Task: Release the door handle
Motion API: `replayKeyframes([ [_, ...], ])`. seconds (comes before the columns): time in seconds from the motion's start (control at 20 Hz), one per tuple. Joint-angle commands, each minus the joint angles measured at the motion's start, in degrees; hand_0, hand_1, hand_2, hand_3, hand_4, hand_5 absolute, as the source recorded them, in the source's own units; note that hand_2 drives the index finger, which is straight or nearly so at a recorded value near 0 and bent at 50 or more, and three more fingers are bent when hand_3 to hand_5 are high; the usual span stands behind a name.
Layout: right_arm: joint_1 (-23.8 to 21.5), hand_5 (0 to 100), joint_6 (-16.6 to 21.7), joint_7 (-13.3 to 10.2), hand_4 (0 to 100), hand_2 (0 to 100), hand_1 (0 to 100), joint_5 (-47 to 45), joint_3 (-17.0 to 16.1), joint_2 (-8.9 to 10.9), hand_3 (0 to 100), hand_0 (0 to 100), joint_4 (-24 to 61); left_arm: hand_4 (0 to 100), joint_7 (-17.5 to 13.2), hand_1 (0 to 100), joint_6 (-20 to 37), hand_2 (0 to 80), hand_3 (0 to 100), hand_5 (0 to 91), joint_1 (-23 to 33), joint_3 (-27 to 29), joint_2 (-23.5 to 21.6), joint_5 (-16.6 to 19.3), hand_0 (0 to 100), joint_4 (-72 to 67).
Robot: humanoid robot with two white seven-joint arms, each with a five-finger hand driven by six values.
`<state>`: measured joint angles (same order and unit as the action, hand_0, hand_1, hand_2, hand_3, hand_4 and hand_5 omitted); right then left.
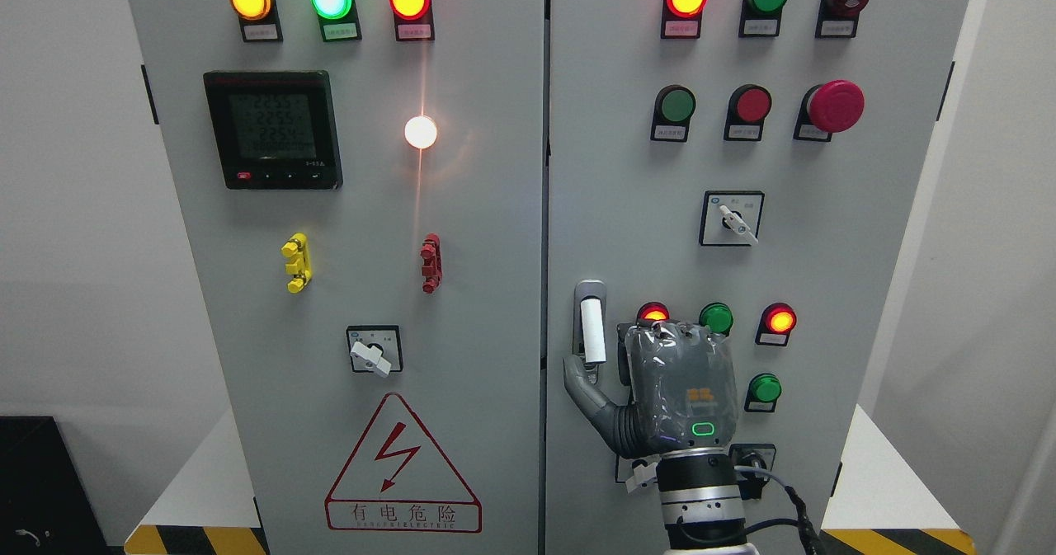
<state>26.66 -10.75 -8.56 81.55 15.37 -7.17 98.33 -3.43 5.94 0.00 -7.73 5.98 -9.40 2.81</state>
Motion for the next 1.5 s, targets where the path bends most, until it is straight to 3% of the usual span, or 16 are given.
replayKeyframes([
  [0.0, 0.06, 100, -0.06, -0.05, 98, 92, 31, -0.08, -0.16, -0.04, 100, 30, -0.25, 0, 0.0, 56, -0.05, 0.0, 0, 0.0, 0.53, 0.0, 0.0, -0.01, 12, 0.0],
  [1.45, -0.03, 100, -0.06, -0.05, 98, 92, 32, -0.17, -1.04, -0.04, 100, 43, -0.16, 0, 0.0, 56, 0.04, 0.0, 0, 0.0, 0.44, 0.0, 0.0, -0.01, 12, 0.0],
])
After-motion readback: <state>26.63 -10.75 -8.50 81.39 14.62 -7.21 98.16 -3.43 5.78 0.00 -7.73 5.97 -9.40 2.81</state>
